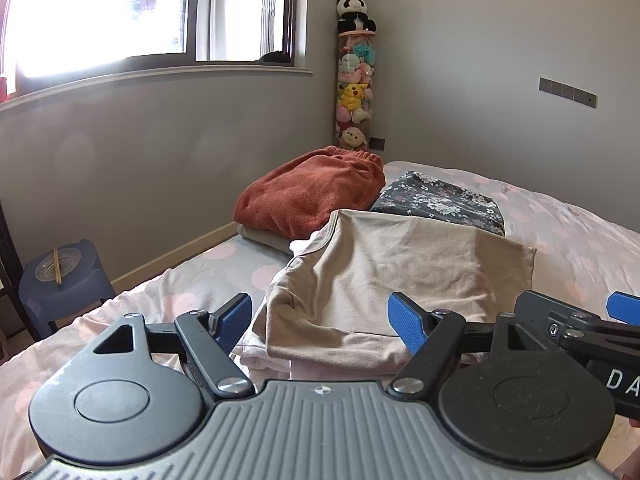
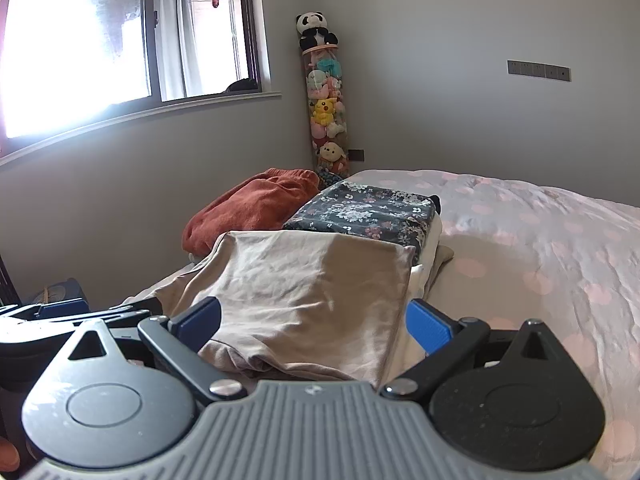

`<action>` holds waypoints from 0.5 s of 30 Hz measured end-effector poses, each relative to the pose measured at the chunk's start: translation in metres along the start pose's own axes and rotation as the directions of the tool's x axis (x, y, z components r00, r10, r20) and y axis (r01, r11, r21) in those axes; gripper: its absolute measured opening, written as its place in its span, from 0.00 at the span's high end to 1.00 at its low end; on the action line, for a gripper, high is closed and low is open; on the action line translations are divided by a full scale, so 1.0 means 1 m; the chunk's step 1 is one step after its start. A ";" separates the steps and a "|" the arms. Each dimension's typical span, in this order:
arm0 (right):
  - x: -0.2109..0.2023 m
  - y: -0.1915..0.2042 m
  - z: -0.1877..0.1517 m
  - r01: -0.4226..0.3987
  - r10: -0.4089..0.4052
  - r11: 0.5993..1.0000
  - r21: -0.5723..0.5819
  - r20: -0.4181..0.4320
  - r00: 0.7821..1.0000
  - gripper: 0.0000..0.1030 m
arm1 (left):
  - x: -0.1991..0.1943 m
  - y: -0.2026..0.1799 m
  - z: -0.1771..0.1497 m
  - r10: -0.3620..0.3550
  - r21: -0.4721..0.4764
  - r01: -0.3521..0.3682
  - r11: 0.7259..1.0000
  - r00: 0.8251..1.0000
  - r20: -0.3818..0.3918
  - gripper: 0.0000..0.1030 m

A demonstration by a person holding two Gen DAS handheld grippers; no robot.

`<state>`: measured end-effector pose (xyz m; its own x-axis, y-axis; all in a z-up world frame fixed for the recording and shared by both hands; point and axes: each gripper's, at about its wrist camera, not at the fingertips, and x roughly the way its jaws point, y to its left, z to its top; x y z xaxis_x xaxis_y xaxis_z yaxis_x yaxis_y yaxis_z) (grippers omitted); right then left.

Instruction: Fold clothes

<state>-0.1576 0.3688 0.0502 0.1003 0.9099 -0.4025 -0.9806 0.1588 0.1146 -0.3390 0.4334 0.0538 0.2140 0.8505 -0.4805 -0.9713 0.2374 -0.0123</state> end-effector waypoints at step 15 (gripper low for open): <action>0.008 -0.005 -0.003 -0.008 0.010 0.999 0.045 -0.044 0.999 0.03 | 0.003 -0.002 -0.001 0.015 0.004 -0.015 1.000 1.000 -0.018 0.28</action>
<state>-0.1521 0.3738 0.0437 0.0830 0.8938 -0.4407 -0.9729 0.1683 0.1582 -0.3368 0.4355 0.0516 0.1972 0.8454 -0.4965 -0.9740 0.2265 -0.0010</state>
